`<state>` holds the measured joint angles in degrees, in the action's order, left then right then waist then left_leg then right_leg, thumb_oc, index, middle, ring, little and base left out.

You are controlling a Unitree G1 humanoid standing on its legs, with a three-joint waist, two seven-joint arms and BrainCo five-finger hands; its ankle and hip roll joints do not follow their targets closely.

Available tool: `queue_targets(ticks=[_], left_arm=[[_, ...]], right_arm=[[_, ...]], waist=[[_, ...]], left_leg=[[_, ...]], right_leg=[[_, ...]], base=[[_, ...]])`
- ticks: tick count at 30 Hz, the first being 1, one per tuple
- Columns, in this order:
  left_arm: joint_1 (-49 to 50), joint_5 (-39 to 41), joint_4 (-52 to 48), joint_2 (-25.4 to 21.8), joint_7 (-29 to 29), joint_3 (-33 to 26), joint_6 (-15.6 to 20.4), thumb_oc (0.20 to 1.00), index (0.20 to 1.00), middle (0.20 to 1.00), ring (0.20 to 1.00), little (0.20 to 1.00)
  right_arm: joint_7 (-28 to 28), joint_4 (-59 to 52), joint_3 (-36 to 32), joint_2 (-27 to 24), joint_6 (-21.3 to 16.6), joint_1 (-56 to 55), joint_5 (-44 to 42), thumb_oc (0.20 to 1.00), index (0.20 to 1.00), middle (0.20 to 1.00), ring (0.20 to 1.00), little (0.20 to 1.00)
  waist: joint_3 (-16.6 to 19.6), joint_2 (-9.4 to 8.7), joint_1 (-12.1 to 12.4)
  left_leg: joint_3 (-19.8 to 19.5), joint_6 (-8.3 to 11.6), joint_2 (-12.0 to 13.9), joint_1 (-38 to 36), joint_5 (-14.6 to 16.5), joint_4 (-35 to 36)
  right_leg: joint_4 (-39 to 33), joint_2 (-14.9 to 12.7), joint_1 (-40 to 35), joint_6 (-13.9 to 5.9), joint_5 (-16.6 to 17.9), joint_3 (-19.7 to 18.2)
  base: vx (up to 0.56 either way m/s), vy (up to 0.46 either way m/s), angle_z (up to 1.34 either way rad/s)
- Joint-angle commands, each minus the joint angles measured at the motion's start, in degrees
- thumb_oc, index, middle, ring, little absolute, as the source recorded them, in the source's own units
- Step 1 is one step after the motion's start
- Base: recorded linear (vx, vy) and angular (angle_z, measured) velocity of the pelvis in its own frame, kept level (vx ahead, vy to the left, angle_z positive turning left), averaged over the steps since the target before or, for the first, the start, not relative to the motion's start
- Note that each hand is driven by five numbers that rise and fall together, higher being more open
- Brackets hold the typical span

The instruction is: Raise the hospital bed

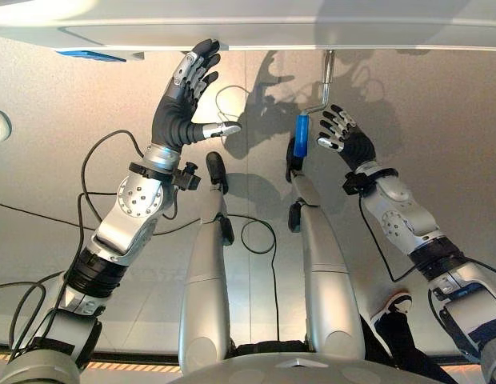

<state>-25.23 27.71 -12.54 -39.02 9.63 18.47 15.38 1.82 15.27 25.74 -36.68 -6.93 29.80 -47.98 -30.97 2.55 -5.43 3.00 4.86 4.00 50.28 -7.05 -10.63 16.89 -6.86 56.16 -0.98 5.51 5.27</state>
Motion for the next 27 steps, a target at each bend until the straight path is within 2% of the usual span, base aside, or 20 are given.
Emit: queue_targets(ticks=[1,13,27], left_arm=[[2.53,-2.82,-7.59,-1.65,-0.01,-1.47,2.52,1.000,1.000,1.000,1.000,1.000],[0.40,-1.26,-6.60,1.32,0.49,0.24,2.34,1.000,1.000,1.000,1.000,1.000],[-0.23,-1.53,-6.19,3.48,1.12,0.27,2.18,1.000,1.000,1.000,1.000,1.000]], right_arm=[[-1.75,-3.80,1.63,-0.34,-0.06,-0.54,-1.40,1.000,1.000,1.000,1.000,1.000],[0.58,12.19,5.87,9.35,1.85,6.59,0.01,1.000,1.000,1.000,1.000,1.000],[1.47,14.33,6.83,12.18,1.51,12.50,-1.26,1.000,1.000,1.000,1.000,1.000]], waist=[[1.18,-1.68,0.39],[1.18,-1.01,1.48],[1.18,-0.97,1.72]], left_leg=[[-2.05,0.52,-0.90,2.56,4.11,-6.11],[-2.00,0.41,-1.10,2.90,4.15,-6.20],[-2.05,0.26,-1.16,2.72,4.11,-5.93]], right_leg=[[-2.49,-2.34,-2.54,-7.71,-0.90,-1.35],[-2.63,-2.39,-2.40,-7.58,-0.70,-1.32],[-3.00,-2.38,-2.51,-7.63,-0.65,-1.46]], base=[[0.00,0.000,0.00],[0.00,0.000,0.00],[0.00,0.000,0.00]])
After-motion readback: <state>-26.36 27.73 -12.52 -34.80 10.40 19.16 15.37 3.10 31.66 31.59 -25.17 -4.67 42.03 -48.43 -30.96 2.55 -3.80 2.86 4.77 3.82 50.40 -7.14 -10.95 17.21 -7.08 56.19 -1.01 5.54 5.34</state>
